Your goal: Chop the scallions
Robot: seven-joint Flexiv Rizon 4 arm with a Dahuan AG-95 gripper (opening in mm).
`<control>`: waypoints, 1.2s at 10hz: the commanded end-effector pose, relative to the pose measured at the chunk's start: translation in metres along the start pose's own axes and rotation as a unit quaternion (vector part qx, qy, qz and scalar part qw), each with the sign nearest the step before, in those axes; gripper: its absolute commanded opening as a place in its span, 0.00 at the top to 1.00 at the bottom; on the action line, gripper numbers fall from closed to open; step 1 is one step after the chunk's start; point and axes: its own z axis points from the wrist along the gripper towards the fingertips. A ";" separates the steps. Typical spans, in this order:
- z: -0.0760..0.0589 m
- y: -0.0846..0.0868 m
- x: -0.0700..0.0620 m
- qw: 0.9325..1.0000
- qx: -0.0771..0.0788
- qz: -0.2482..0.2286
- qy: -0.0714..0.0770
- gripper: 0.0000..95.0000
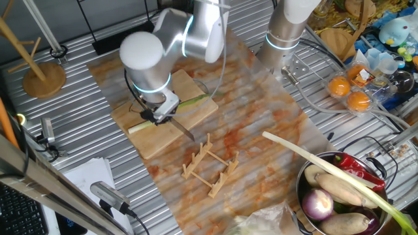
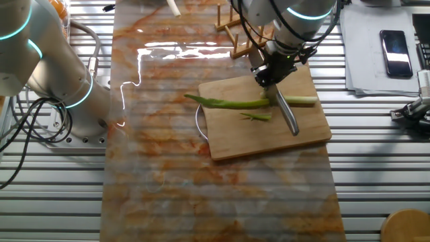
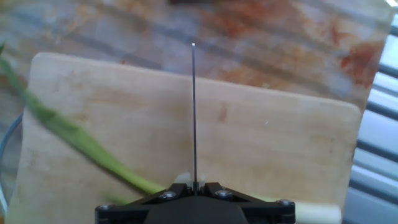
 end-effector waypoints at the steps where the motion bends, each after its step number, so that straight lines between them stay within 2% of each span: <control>1: -0.014 0.004 -0.006 1.000 0.006 0.007 0.017 1.00; 4: -0.026 0.012 -0.005 1.000 0.006 0.021 0.016 1.00; 7: -0.043 0.025 0.007 0.999 0.007 0.029 0.020 1.00; 9: -0.041 0.024 0.009 0.999 0.014 0.029 0.032 1.00; 11: -0.031 0.018 0.010 0.999 0.022 0.033 0.033 1.00; 12: -0.027 0.015 0.010 0.999 0.026 0.035 0.029 1.00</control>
